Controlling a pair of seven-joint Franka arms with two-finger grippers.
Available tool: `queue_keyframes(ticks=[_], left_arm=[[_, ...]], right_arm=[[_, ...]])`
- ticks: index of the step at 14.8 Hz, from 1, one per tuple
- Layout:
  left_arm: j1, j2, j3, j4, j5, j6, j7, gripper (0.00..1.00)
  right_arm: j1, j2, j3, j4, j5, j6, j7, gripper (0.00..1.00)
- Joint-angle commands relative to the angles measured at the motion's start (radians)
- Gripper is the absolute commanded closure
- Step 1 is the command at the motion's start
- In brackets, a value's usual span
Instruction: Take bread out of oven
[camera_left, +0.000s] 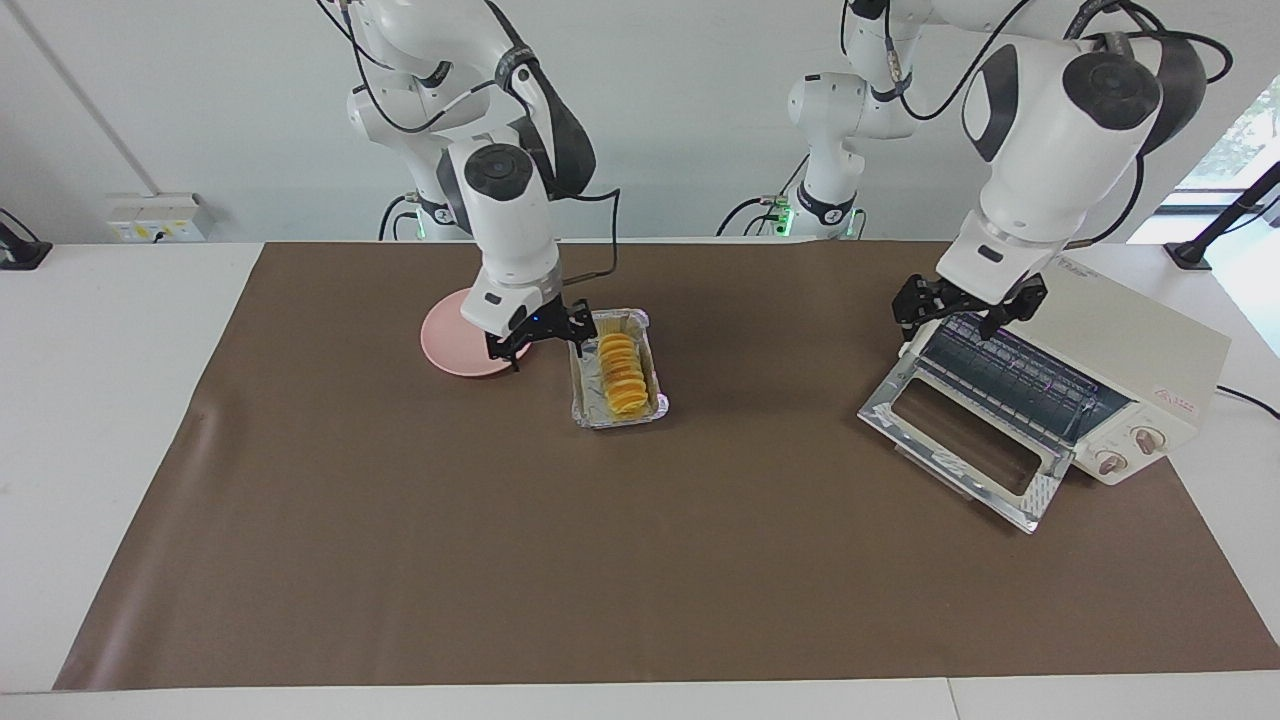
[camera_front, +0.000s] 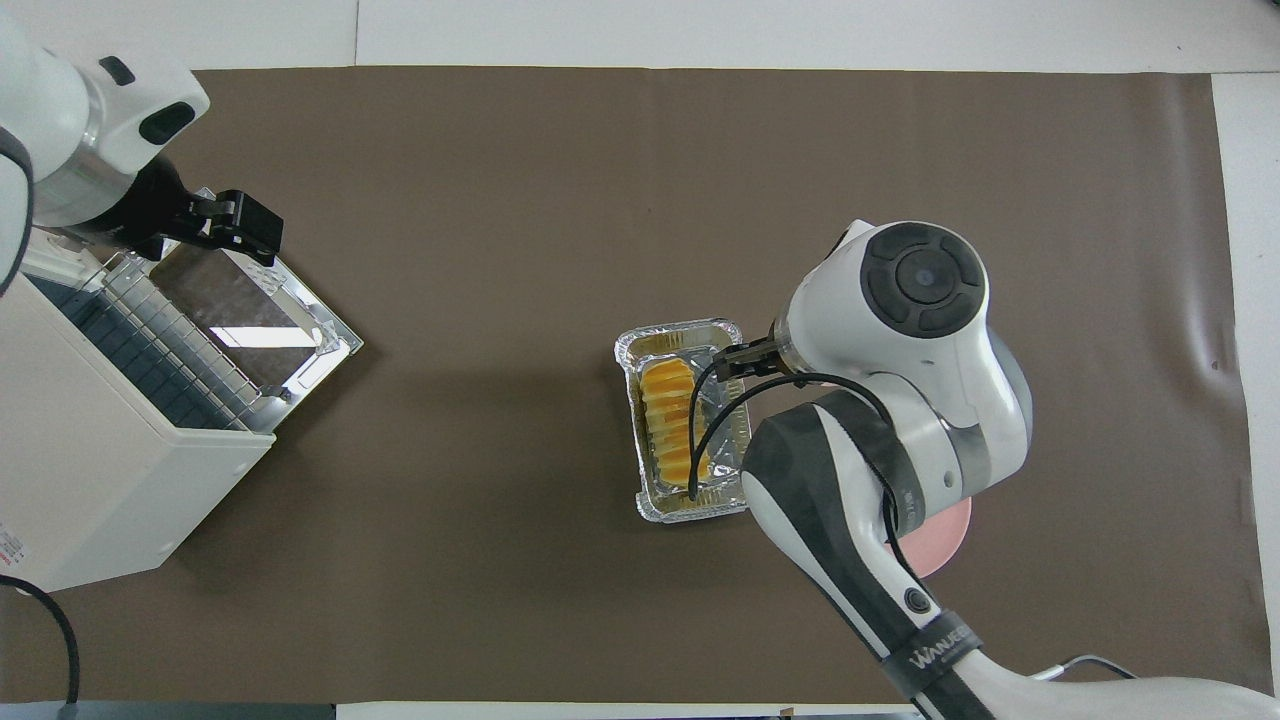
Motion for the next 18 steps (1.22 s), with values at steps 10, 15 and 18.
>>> queue_keyframes(ticks=[10, 15, 18], left_arm=[[0.112, -0.17, -0.042, -0.203, -0.013, -0.041, 0.118, 0.0], [0.128, -0.189, -0.06, -0.213, -0.014, -0.072, 0.113, 0.0], [0.129, -0.205, -0.06, -0.233, -0.016, -0.072, 0.116, 0.0]], right_arm=[[0.043, 0.052, -0.003, -0.184, 0.016, 0.229, 0.227, 0.02], [0.072, 0.051, -0.002, -0.202, 0.038, 0.23, 0.333, 0.89], [0.072, 0.051, -0.002, -0.196, 0.038, 0.23, 0.338, 1.0]])
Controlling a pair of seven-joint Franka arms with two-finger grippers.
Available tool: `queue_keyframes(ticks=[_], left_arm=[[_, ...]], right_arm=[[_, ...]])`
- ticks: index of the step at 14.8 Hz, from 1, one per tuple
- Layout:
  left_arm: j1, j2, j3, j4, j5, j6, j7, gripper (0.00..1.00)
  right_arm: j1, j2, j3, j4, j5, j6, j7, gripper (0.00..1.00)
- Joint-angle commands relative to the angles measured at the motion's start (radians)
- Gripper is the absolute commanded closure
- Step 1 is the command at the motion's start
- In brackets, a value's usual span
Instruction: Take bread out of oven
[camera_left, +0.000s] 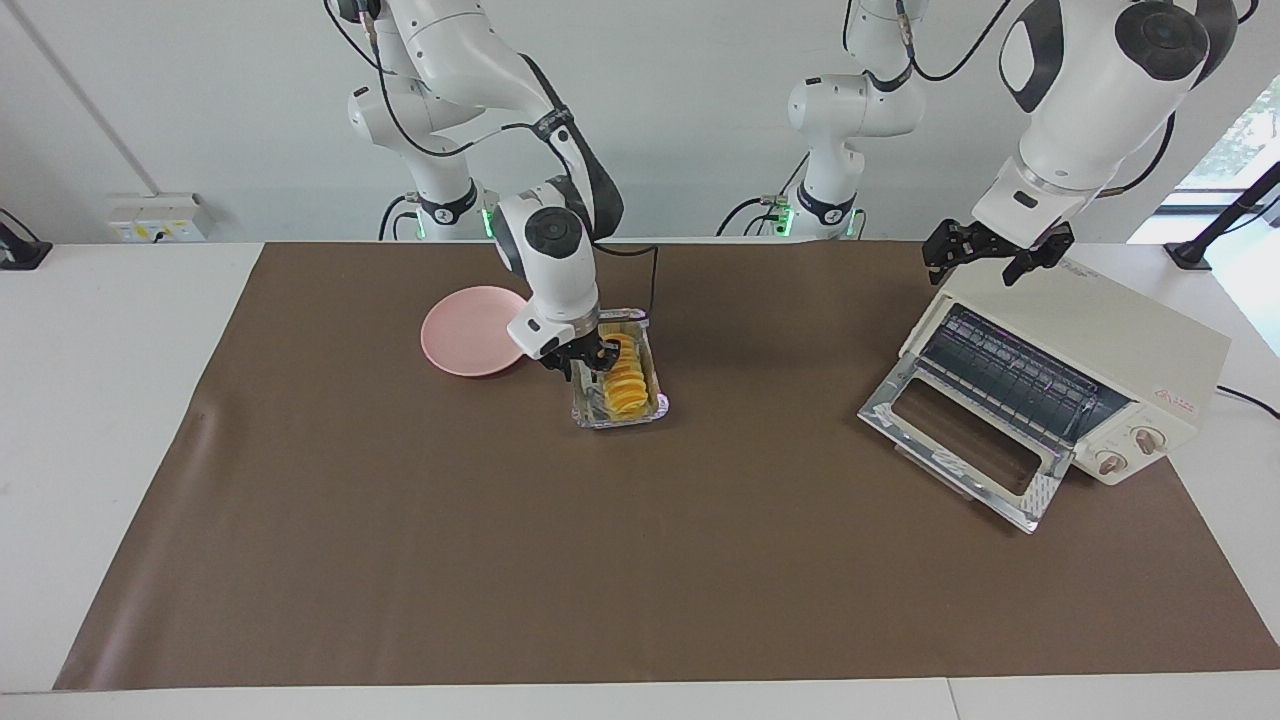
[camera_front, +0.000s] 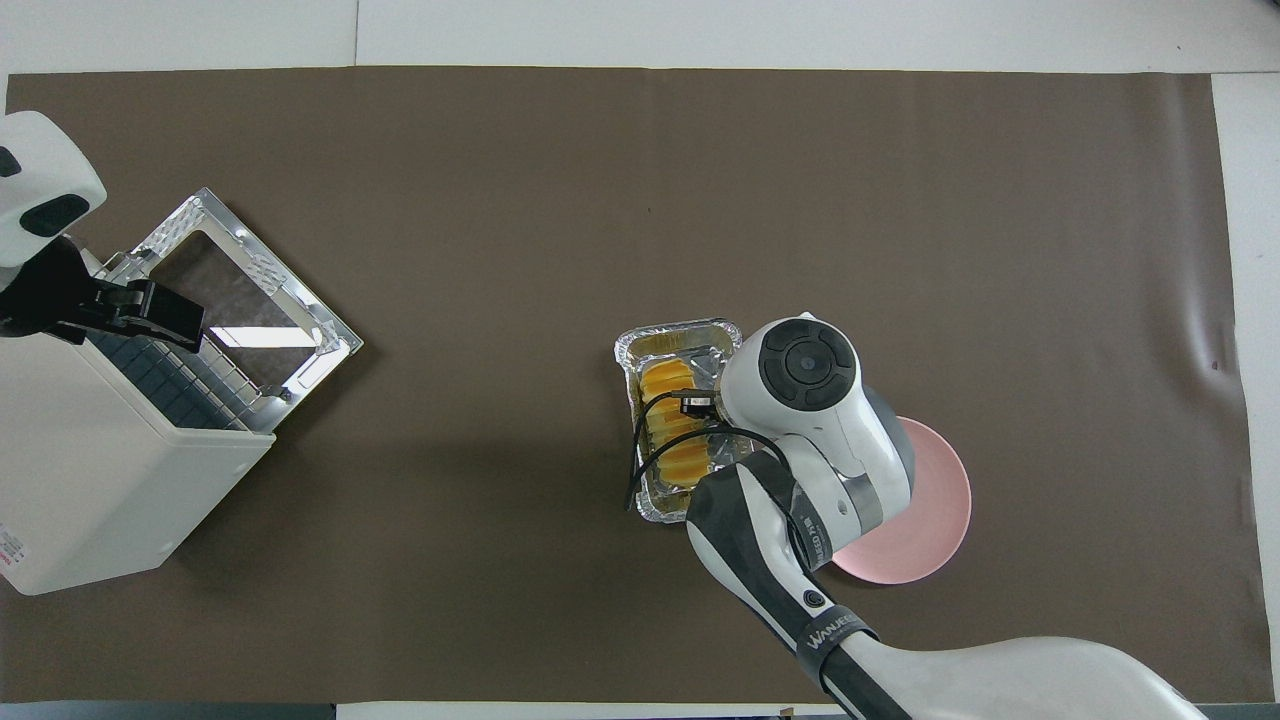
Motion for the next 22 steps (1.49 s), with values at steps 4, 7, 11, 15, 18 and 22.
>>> queue_keyframes(ticks=[4, 7, 11, 15, 18, 22], left_arm=[[0.02, -0.048, -0.015, -0.051, -0.016, -0.021, 0.015, 0.0], [0.02, -0.048, -0.014, -0.051, -0.016, -0.018, 0.014, 0.0], [0.017, -0.044, -0.014, -0.047, -0.016, -0.014, 0.012, 0.0], [0.019, -0.042, -0.009, -0.042, -0.016, -0.01, 0.009, 0.0], [0.019, -0.05, -0.009, -0.041, -0.016, -0.01, 0.009, 0.0], [0.019, -0.05, -0.009, -0.039, -0.014, -0.01, 0.012, 0.0]], right_arm=[[-0.018, -0.033, 0.0, -0.003, 0.014, 0.019, -0.017, 1.0], [-0.108, -0.056, 0.0, 0.029, 0.014, -0.03, -0.127, 1.0], [-0.31, -0.06, -0.001, 0.086, 0.124, -0.115, -0.414, 1.0], [-0.459, -0.028, -0.005, 0.077, 0.136, -0.1, -0.58, 1.0], [-0.472, 0.017, -0.005, 0.071, 0.145, -0.014, -0.582, 1.0], [-0.469, 0.02, -0.006, 0.062, 0.147, -0.021, -0.589, 0.58]])
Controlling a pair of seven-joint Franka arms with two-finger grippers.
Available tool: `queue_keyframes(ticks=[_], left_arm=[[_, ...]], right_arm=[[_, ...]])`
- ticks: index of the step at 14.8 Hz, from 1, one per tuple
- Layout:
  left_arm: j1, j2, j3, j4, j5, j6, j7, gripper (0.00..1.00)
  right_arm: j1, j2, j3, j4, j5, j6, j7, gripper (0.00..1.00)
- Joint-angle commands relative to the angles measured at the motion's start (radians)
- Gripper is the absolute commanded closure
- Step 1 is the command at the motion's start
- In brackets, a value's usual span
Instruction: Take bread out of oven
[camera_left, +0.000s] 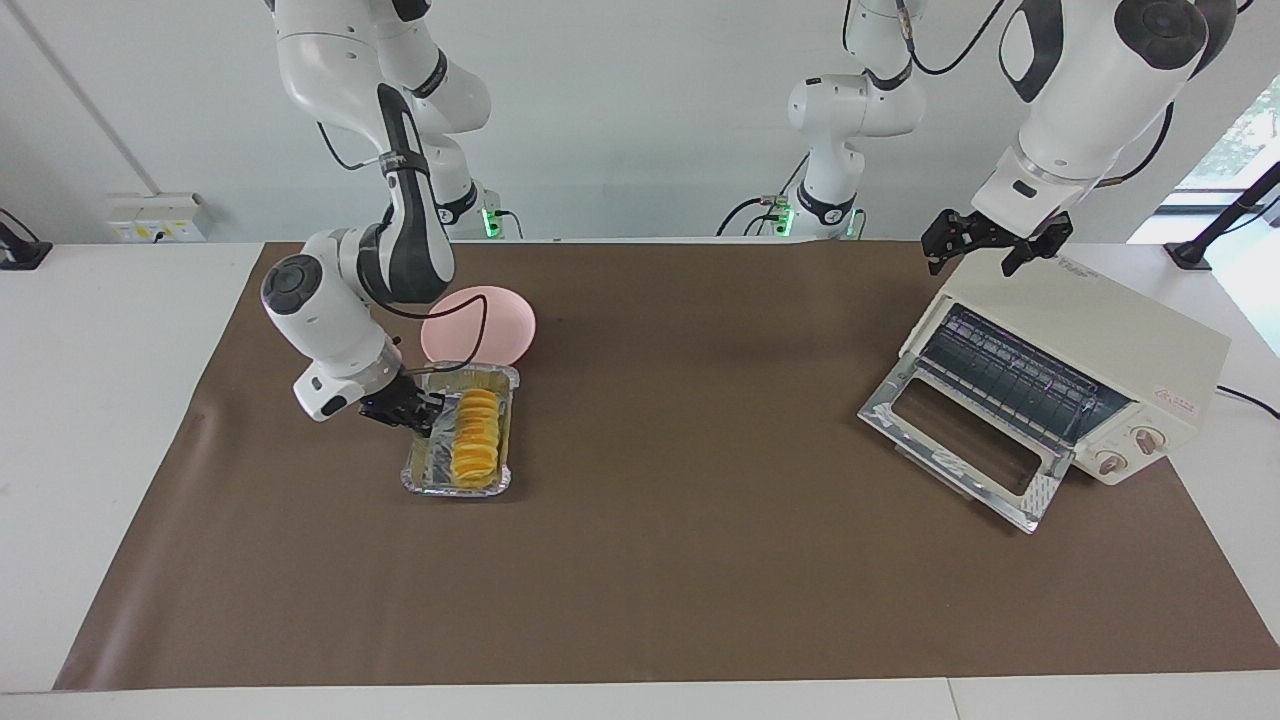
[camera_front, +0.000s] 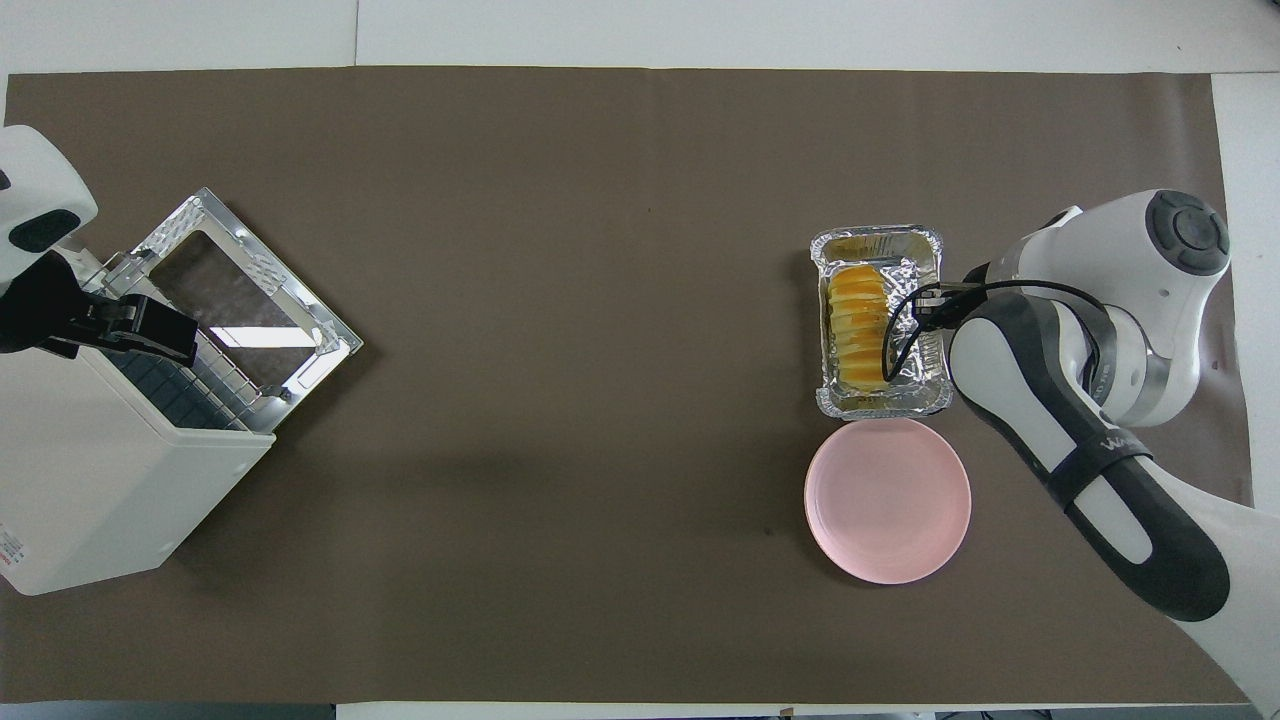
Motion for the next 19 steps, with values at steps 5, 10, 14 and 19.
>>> queue_keyframes(ticks=[5, 10, 14, 19], left_arm=[[0.015, -0.023, -0.007, -0.02, -0.058, 0.02, 0.02, 0.0], [0.009, -0.023, -0.006, -0.021, -0.055, 0.018, 0.021, 0.0], [0.012, -0.023, -0.006, -0.02, -0.055, 0.02, 0.012, 0.0], [0.015, -0.023, -0.004, -0.02, -0.055, 0.017, 0.01, 0.0]], right_arm=[[0.02, -0.062, 0.007, 0.021, 0.009, -0.056, -0.023, 0.0], [0.12, -0.064, 0.01, 0.008, 0.004, -0.029, 0.0, 0.0], [0.118, -0.064, 0.01, -0.069, 0.004, 0.063, -0.006, 0.0], [0.109, -0.064, 0.01, -0.082, 0.006, 0.069, -0.006, 0.0]])
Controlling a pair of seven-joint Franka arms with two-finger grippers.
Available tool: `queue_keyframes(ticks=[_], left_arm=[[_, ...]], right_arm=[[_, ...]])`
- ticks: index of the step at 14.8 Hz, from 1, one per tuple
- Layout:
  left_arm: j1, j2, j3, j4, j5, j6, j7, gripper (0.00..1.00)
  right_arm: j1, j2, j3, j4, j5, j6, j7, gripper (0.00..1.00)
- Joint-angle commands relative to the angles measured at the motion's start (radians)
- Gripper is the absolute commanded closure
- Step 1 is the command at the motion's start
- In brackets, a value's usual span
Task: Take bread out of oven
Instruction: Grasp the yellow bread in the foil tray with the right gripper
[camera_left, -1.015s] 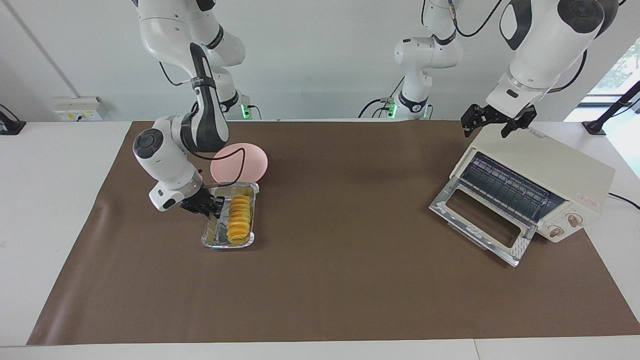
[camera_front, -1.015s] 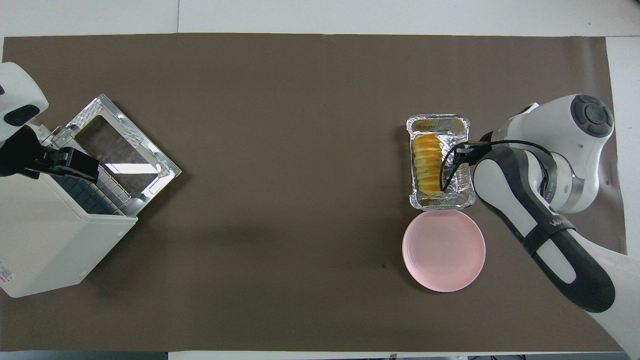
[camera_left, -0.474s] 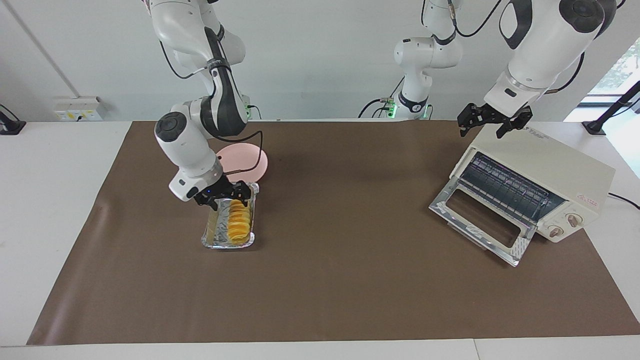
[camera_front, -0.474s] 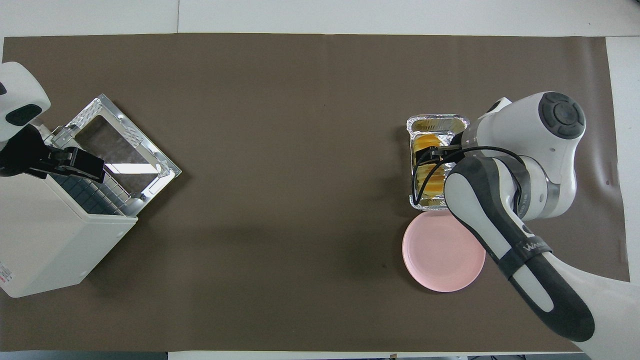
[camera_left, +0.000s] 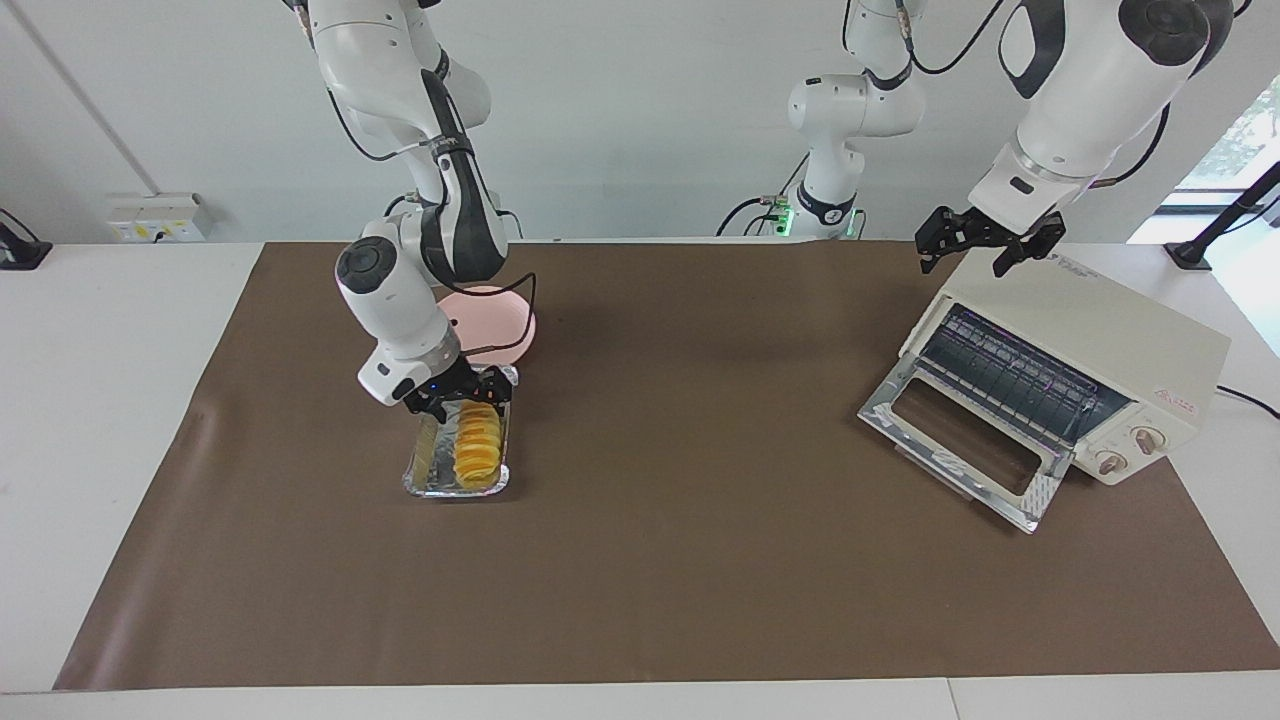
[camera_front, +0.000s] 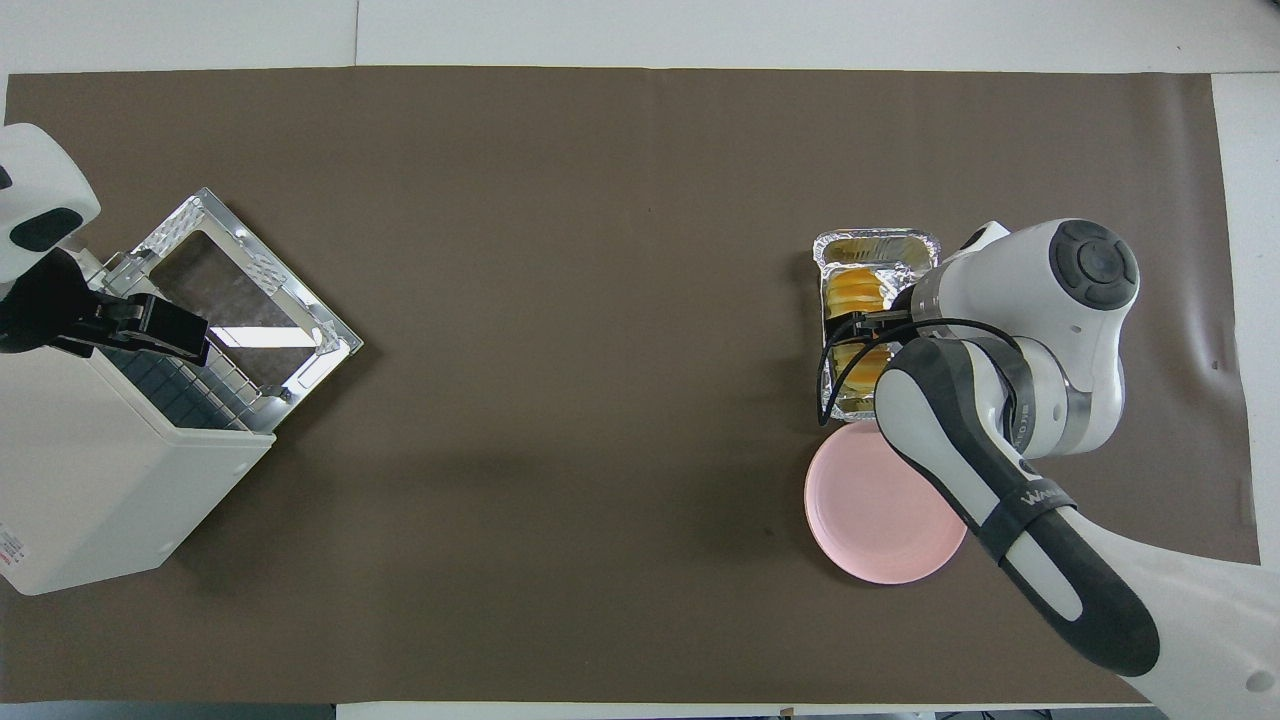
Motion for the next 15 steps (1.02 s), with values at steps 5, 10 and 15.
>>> queue_keyframes(ticks=[5, 10, 15], left_arm=[[0.015, -0.023, -0.004, -0.02, -0.016, 0.013, 0.004, 0.0], [0.017, -0.023, -0.004, -0.02, -0.016, 0.013, 0.004, 0.0], [0.017, -0.023, -0.004, -0.021, -0.016, 0.013, 0.004, 0.0]], right_arm=[[-0.021, -0.005, 0.008, -0.054, 0.008, 0.054, -0.008, 0.07], [-0.021, -0.003, 0.008, -0.054, 0.008, 0.054, -0.01, 0.64], [-0.021, 0.0, 0.008, -0.044, 0.008, 0.042, -0.005, 1.0]])
